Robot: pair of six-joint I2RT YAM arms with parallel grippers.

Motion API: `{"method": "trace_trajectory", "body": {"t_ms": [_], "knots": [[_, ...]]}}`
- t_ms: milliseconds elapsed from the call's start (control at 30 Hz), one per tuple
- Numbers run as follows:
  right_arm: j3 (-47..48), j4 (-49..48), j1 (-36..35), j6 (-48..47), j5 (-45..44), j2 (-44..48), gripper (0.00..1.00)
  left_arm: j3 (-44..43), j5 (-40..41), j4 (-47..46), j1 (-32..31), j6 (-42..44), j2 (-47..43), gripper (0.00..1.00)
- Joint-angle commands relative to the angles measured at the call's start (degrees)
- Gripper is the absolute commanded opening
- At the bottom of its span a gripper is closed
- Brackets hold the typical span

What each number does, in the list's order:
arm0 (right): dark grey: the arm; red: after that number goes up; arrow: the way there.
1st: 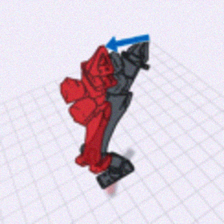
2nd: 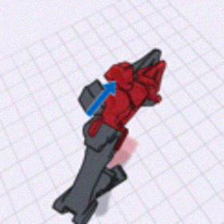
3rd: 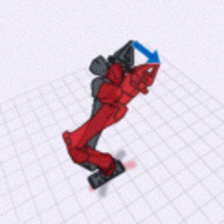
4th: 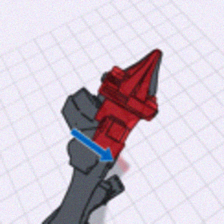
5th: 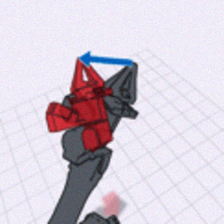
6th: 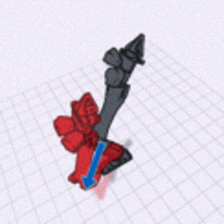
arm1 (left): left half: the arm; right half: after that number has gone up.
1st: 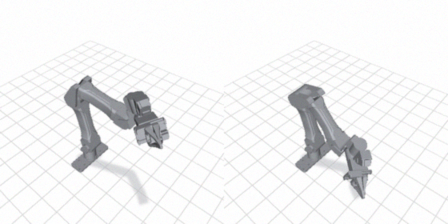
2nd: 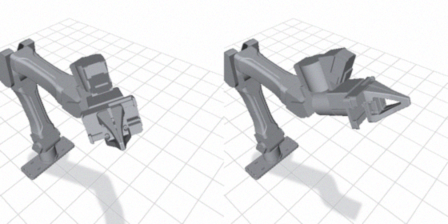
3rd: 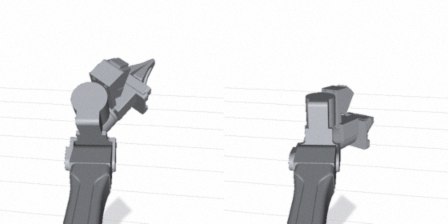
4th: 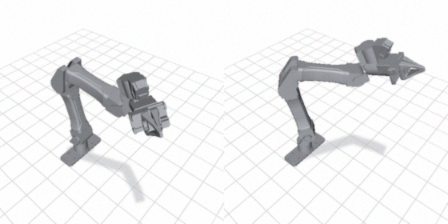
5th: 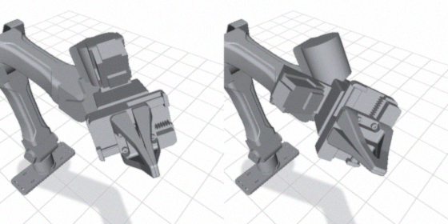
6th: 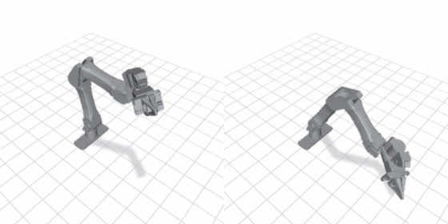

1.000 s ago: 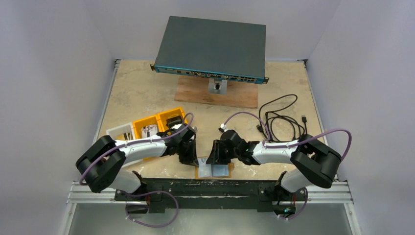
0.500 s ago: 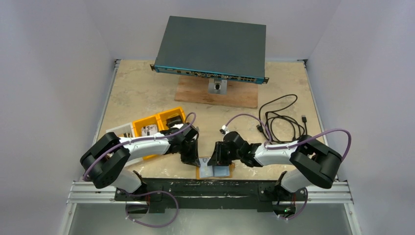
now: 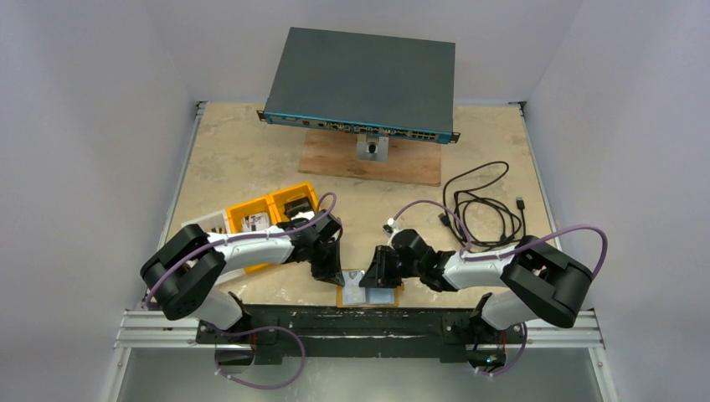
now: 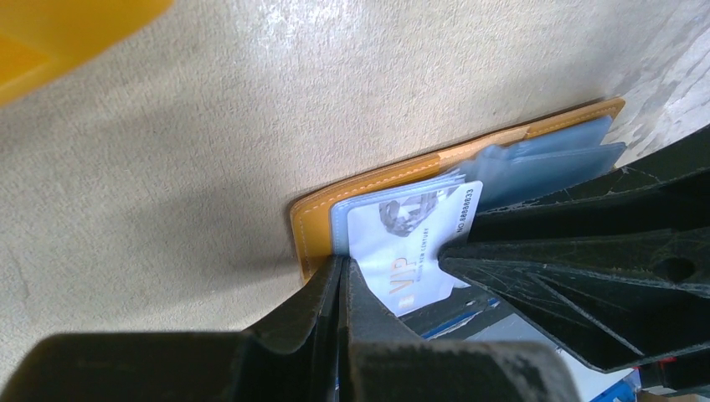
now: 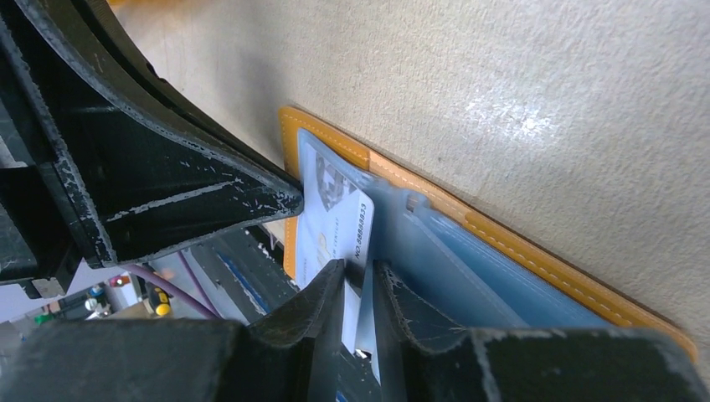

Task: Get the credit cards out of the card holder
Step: Remove the credit card from the card holder.

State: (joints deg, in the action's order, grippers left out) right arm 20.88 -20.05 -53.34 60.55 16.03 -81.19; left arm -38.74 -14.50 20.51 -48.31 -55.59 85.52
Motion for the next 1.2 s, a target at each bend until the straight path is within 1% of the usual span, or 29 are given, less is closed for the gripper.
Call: {"method": "trace_trajectory", "body": {"t_ms": [0,233,433,633,1100,1167], "knots": [[-1.85,-5.24,0.67,1.59,2.48,1.21,0.20,1.56,7.05,2.40,-0.64,-0.48,3.13,0.00],[-3.20,-6.78,1.68,2.29,2.90,1.88,0.14,1.45,7.50,2.89,-0.69,-0.66,3.17,0.00],[-3.55,-7.20,2.01,2.29,3.14,2.02,0.03,1.15,8.03,3.75,-0.64,-0.66,3.21,0.00],[-3.99,-4.84,2.76,1.41,2.14,3.51,0.00,1.01,8.96,4.78,-0.37,-0.33,2.96,0.00],[-6.09,-1.13,5.27,-0.36,1.35,7.25,0.01,1.29,9.27,5.48,0.68,0.22,2.66,0.00],[-6.50,-2.16,5.48,-0.42,2.23,7.45,0.13,1.23,8.98,5.20,0.68,0.29,2.76,0.00]]}}
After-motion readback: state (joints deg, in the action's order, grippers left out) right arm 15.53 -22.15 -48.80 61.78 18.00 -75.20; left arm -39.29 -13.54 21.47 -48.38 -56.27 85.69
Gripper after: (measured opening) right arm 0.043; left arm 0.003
